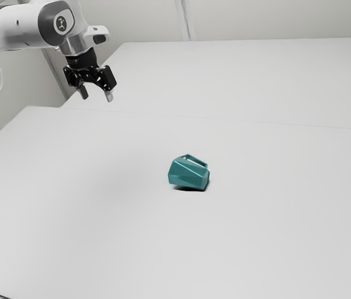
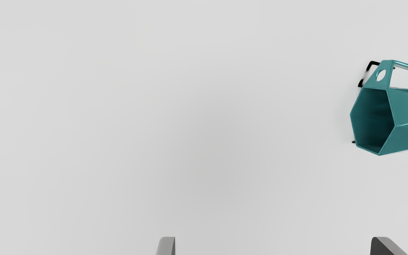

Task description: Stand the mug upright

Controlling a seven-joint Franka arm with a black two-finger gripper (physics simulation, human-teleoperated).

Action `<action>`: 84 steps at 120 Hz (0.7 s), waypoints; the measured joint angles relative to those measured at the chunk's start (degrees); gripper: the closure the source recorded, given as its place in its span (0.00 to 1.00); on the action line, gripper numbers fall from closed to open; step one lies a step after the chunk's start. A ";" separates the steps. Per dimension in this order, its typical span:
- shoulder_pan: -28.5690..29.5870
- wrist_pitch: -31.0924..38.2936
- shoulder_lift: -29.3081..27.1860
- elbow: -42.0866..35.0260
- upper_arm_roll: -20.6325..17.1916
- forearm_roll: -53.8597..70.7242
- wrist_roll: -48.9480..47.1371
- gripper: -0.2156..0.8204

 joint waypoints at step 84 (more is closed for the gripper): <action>1.78 0.42 5.54 -3.19 -0.24 -21.34 3.67 0.21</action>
